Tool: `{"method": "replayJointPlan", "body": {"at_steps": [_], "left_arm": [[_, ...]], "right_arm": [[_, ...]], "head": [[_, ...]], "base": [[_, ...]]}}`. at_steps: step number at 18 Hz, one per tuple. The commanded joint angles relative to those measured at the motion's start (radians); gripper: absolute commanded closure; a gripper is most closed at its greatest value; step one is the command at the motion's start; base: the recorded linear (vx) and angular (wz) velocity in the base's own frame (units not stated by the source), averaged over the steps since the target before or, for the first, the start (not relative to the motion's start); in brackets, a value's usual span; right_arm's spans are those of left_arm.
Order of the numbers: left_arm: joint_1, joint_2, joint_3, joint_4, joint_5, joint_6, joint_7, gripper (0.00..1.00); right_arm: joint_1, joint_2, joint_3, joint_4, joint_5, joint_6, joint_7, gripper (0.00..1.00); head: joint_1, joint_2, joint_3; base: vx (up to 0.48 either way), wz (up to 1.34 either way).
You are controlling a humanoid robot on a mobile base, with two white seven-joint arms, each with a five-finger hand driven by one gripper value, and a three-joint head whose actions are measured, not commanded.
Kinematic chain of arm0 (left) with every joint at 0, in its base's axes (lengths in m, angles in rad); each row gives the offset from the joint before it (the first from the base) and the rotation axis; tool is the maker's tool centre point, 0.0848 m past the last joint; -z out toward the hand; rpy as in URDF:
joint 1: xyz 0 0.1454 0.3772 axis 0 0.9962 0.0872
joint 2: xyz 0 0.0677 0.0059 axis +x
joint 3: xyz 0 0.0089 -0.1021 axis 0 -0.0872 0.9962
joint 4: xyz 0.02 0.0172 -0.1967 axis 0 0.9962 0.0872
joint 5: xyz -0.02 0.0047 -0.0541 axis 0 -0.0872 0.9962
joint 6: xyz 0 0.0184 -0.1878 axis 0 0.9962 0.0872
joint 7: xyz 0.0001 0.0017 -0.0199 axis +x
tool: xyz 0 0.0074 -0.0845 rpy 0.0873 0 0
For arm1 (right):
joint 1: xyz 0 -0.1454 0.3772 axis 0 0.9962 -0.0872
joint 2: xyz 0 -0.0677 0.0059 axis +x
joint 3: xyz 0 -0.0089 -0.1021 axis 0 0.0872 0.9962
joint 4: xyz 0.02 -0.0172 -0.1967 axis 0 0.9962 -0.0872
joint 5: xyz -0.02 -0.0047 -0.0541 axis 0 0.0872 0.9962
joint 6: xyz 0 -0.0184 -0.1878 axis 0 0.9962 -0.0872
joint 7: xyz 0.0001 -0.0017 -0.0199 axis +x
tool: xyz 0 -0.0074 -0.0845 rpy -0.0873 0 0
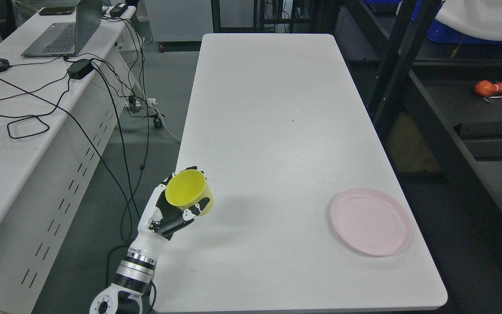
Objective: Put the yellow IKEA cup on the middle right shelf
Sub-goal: 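Lift the yellow cup off the table with the left hand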
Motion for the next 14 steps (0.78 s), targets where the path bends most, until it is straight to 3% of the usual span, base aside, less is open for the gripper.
{"method": "replayJointPlan", "body": {"at_steps": [1, 14], "left_arm": [[0.003, 0.017, 0.065, -0.137, 0.012, -0.001, 0.001, 1.00], [0.004, 0.017, 0.063, -0.145, 0.012, -0.001, -0.001, 1.00]], "right_arm": [[0.014, -0.017, 0.017, 0.000, -0.025, 0.001, -0.001, 0.01], [0.014, -0.017, 0.017, 0.000, -0.025, 0.001, -0.001, 0.01]], "head": [[0.0000, 0.000, 0.000], [0.0000, 0.000, 0.000]], "base": [[-0.104, -0.08], [-0.153, -0.15]]}}
